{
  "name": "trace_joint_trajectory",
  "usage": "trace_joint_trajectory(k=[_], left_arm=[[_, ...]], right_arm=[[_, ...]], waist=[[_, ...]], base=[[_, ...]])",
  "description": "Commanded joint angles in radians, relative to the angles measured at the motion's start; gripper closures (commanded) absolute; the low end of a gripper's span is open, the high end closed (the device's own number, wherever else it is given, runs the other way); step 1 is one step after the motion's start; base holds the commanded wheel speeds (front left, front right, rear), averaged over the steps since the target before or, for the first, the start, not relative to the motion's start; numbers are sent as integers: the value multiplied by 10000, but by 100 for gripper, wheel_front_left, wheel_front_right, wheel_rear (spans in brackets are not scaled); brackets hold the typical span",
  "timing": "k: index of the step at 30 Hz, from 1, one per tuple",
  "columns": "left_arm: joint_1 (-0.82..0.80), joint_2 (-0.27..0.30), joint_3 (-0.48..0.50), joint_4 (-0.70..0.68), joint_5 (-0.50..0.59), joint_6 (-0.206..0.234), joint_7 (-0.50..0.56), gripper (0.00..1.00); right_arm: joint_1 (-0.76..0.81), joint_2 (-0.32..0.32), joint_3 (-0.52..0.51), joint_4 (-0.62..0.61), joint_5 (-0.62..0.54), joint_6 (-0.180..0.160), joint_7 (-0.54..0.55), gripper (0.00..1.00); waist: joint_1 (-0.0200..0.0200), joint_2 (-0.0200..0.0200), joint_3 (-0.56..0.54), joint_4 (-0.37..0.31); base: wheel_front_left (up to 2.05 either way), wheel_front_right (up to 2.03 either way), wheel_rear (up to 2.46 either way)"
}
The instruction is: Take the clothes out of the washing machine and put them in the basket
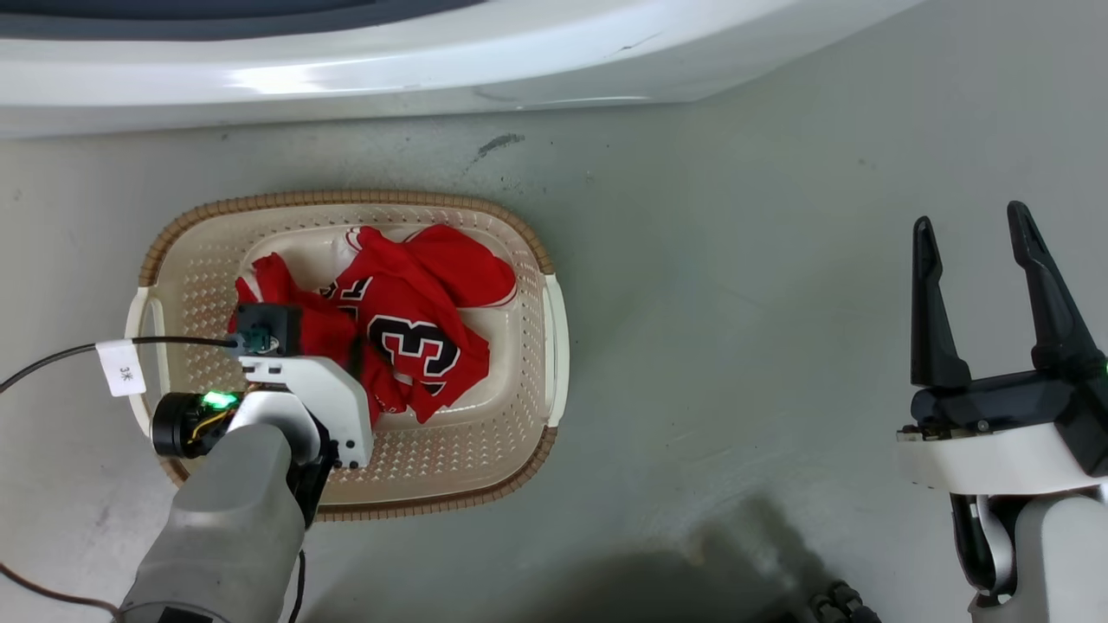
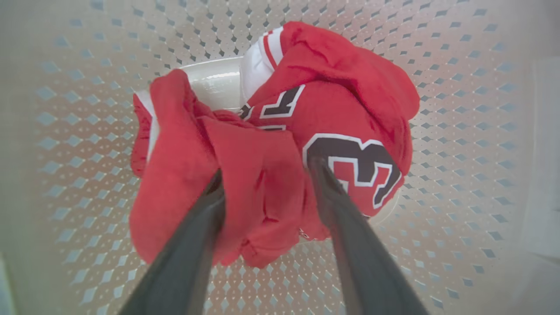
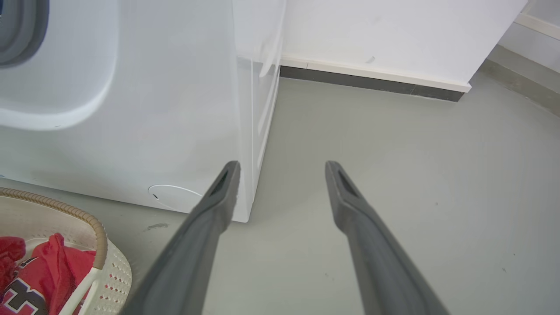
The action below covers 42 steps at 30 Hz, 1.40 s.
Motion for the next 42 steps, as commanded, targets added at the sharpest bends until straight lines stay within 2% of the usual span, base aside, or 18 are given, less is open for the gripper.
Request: trace_joint_trajectory(k=[1, 9, 15, 22, 30, 35, 42], left_arm=[[155, 30, -72, 64, 64, 52, -124, 0], [779, 246, -20, -455, 130, -57, -546, 0], [1983, 635, 665, -2846, 496, 150, -544, 0], [3683, 678, 2029, -5898, 1204, 402, -547, 0], [5558, 405, 3211, -8861, 2367, 727, -548, 0], [7035, -3, 3882, -10676, 3008, 979, -548, 0], [8715, -727, 4511, -12140, 3725, 1161, -549, 0]], right_arm=[[-156, 6, 27, 47, 127, -11, -20, 0], [-196, 5, 165, 626, 250, -11, -20, 0], [141, 5, 74, 1198, 165, -11, -20, 0], [613, 6, -47, 1656, 86, -11, -20, 0], [1225, 3, -3, 1855, 45, -11, -20, 0], [1807, 5, -22, 1909, 160, -11, -20, 0], [2394, 3, -59, 1870, 430, -11, -20, 0]], waist=[[-1, 0, -213, -27], [-1, 0, -1835, -13], [-1, 0, -3597, 88], [-1, 0, -5423, 320], [-1, 0, -6841, 520], [-1, 0, -7652, 598], [-1, 0, -8226, 613]], base=[[0, 0, 0], [0, 0, 0], [0, 0, 0], [0, 0, 0], [0, 0, 0], [0, 0, 0], [0, 0, 0]])
